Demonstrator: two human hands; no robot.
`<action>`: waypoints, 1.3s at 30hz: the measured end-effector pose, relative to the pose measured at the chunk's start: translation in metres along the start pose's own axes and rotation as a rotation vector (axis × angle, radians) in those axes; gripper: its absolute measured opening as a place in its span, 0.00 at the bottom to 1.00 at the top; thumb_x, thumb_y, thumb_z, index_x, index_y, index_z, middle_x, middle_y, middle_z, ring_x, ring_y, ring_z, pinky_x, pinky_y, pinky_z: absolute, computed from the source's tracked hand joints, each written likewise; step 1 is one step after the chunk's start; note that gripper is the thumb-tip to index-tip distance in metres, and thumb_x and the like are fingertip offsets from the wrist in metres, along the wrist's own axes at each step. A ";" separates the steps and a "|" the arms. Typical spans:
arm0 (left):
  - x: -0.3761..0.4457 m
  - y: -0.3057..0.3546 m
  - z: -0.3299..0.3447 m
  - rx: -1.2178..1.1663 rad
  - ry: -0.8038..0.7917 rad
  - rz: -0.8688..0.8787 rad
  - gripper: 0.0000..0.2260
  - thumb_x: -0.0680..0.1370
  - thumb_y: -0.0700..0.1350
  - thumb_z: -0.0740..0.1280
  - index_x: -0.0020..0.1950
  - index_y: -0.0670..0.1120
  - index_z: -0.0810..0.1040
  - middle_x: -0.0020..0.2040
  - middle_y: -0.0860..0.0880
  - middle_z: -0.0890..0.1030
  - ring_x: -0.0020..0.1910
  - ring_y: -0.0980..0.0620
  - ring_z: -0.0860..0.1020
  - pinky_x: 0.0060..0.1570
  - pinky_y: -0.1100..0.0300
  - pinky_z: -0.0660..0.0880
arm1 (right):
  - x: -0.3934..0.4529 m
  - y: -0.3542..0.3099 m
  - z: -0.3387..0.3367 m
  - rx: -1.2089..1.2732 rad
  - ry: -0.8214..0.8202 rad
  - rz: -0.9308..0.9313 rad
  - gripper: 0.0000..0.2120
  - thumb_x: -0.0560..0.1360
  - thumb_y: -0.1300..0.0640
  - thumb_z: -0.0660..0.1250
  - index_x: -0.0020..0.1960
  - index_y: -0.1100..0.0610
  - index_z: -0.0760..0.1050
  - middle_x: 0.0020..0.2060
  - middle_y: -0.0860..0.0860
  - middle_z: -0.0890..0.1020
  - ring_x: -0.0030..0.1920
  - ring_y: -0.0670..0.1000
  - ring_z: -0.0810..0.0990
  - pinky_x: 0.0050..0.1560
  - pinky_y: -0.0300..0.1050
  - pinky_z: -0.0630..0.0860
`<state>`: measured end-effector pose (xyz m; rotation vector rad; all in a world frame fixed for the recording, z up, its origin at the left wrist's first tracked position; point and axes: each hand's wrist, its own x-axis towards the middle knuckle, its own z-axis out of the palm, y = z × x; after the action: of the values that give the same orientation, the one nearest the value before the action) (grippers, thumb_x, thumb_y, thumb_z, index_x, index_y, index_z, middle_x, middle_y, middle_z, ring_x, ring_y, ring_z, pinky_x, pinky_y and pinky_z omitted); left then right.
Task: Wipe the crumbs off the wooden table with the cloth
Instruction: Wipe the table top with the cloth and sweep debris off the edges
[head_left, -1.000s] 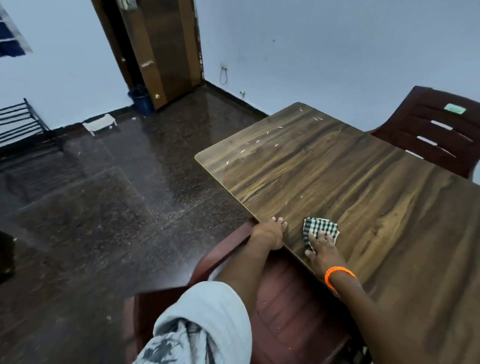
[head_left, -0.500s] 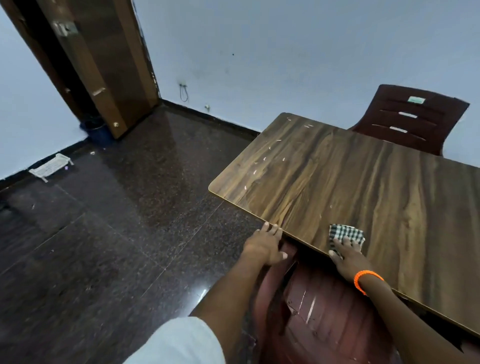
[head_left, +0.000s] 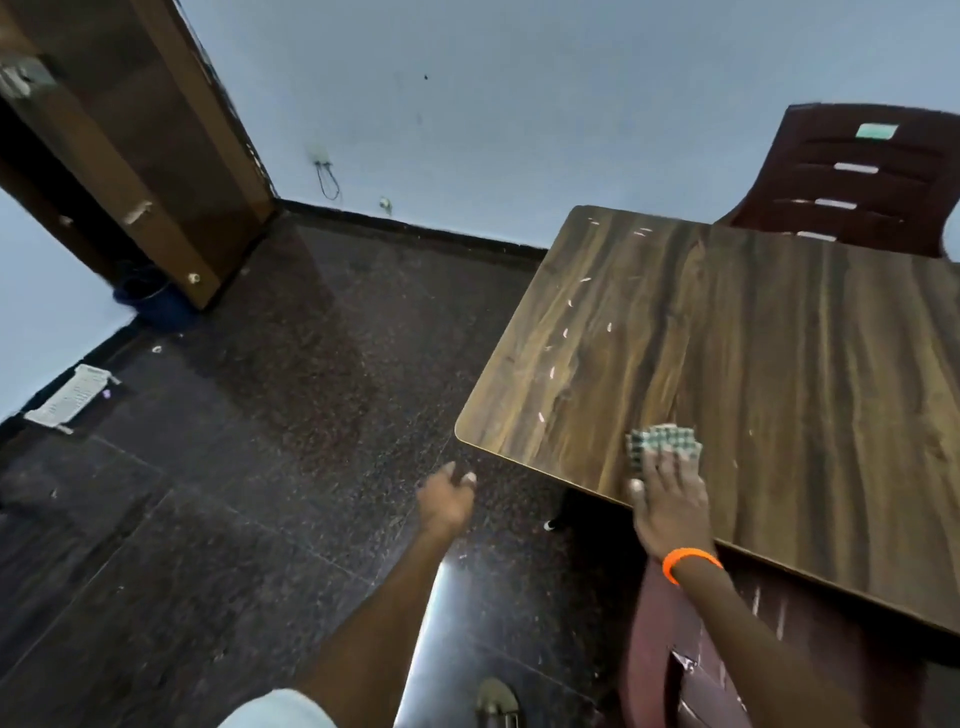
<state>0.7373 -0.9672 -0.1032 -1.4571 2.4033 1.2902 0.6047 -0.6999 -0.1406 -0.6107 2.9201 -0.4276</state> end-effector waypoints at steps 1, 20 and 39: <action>0.015 0.000 -0.005 -0.046 0.013 -0.023 0.23 0.81 0.48 0.66 0.74 0.42 0.72 0.71 0.42 0.76 0.71 0.44 0.73 0.70 0.56 0.66 | -0.001 -0.023 0.008 0.002 -0.006 -0.052 0.33 0.79 0.44 0.44 0.77 0.59 0.66 0.76 0.59 0.68 0.78 0.63 0.62 0.73 0.63 0.63; 0.139 0.020 -0.057 -0.568 -0.511 -0.293 0.16 0.83 0.47 0.64 0.58 0.34 0.81 0.53 0.37 0.84 0.50 0.44 0.83 0.48 0.57 0.82 | 0.025 -0.200 0.070 -0.047 -0.158 -0.137 0.27 0.84 0.46 0.47 0.83 0.48 0.47 0.82 0.47 0.51 0.82 0.51 0.44 0.81 0.56 0.49; 0.209 0.045 -0.065 -0.447 -0.810 -0.266 0.32 0.79 0.68 0.55 0.65 0.42 0.79 0.60 0.45 0.82 0.58 0.47 0.80 0.56 0.53 0.78 | 0.025 -0.233 0.081 -0.119 -0.118 0.033 0.27 0.85 0.47 0.48 0.82 0.46 0.45 0.82 0.45 0.48 0.82 0.49 0.45 0.80 0.54 0.51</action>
<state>0.6101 -1.1504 -0.1229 -0.9662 1.4219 1.9255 0.6837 -0.9348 -0.1490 -0.5804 2.8534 -0.2069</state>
